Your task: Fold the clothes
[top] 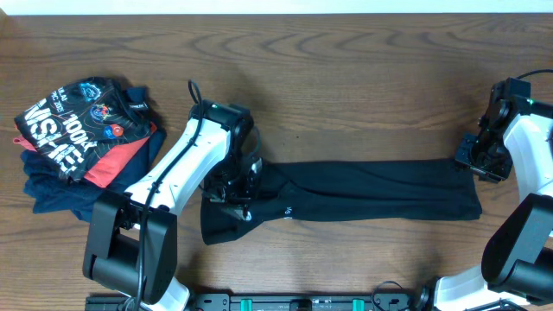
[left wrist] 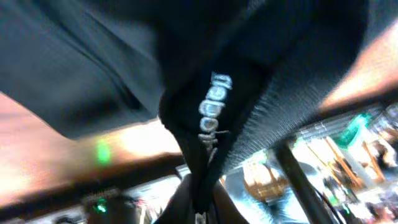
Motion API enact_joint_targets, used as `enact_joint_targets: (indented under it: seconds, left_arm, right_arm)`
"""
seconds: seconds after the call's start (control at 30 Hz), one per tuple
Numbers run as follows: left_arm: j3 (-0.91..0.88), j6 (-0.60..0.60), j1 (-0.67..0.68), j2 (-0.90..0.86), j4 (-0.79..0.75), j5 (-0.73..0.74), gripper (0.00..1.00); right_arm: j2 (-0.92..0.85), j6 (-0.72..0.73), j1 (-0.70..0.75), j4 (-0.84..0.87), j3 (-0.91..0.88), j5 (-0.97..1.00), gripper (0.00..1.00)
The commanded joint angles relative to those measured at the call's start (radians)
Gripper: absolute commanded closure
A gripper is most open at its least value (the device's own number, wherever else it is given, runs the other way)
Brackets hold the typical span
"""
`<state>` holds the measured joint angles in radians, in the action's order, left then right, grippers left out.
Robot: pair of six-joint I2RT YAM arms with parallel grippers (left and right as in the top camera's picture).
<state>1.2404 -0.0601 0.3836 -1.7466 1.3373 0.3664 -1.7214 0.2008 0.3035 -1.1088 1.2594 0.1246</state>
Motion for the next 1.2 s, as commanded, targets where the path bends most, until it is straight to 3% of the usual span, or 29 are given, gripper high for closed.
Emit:
enact_joint_targets:
  seconds: [0.0, 0.03, 0.17, 0.3, 0.5, 0.63, 0.87, 1.07, 1.13, 1.17]
  left_arm:
    - [0.011, -0.087, -0.001, 0.008, -0.040, -0.150, 0.68]
    - [0.011, -0.098, -0.001, 0.008, -0.069, -0.166, 0.60]
    - [0.011, -0.200, -0.001, 0.007, -0.186, -0.248, 0.52]
    - [0.011, -0.287, -0.001, 0.007, -0.222, -0.261, 0.52]
    - [0.011, -0.289, 0.000, 0.008, -0.178, -0.130, 0.51]
    - [0.011, -0.289, -0.001, 0.008, -0.175, -0.130, 0.51]
    - [0.014, -0.275, -0.003, 0.032, -0.195, -0.131, 0.52]
    - [0.014, -0.274, -0.005, 0.091, -0.214, -0.132, 0.51]
    - [0.014, -0.274, -0.007, 0.108, -0.217, -0.132, 0.51]
    - [0.014, -0.274, -0.007, 0.116, -0.219, -0.133, 0.50]
  right_arm:
    - [0.001, -0.010, 0.004, -0.004, -0.006, -0.002, 0.53]
    - [0.001, -0.016, 0.004, -0.003, -0.006, -0.002, 0.53]
    - [0.001, -0.015, 0.004, -0.006, -0.006, -0.002, 0.53]
    - [0.001, -0.015, 0.004, -0.040, -0.006, 0.045, 0.49]
    - [0.001, -0.055, 0.048, -0.061, -0.014, 0.032, 0.35]
    - [-0.013, -0.153, 0.095, 0.003, -0.047, -0.066, 0.33]
    - [-0.082, -0.206, 0.147, 0.178, -0.153, -0.073, 0.27]
    - [-0.175, -0.206, 0.156, 0.254, -0.186, -0.074, 0.29]
    - [-0.194, -0.206, 0.155, 0.256, -0.186, -0.080, 0.39]
    - [-0.197, -0.206, 0.155, 0.256, -0.186, -0.085, 0.49]
